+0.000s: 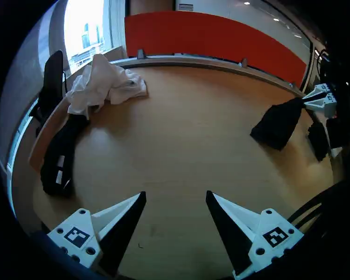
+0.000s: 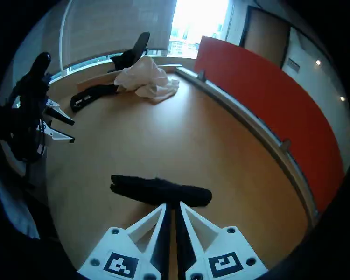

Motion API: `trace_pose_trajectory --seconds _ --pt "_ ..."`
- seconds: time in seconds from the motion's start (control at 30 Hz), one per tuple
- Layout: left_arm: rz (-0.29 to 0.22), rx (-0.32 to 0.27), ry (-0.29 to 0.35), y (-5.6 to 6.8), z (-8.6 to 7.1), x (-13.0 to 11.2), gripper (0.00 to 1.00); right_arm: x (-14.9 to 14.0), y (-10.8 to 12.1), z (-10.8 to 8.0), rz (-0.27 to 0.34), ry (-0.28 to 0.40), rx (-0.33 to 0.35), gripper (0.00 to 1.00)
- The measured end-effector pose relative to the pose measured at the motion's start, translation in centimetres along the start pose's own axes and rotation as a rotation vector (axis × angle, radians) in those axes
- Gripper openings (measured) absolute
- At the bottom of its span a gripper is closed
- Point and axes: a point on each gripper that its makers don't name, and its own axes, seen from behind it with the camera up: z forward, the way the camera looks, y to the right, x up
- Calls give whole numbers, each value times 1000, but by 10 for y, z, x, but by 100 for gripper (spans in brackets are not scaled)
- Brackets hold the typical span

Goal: Fold towel

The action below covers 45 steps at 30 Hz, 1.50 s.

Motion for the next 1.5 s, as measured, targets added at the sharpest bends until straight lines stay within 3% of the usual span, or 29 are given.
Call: trace_pose_trajectory --seconds 0.3,0.67,1.0,1.5 --pt "12 -12 14 8 -2 7 95 9 24 -25 -9 19 -43 5" --pt "35 -27 18 19 1 10 95 -11 59 -50 52 15 -87 5" --pt "53 -33 17 26 3 14 95 -39 108 -82 128 8 -146 5" --pt "72 -33 14 36 8 22 95 -102 185 -137 190 -66 -246 5"
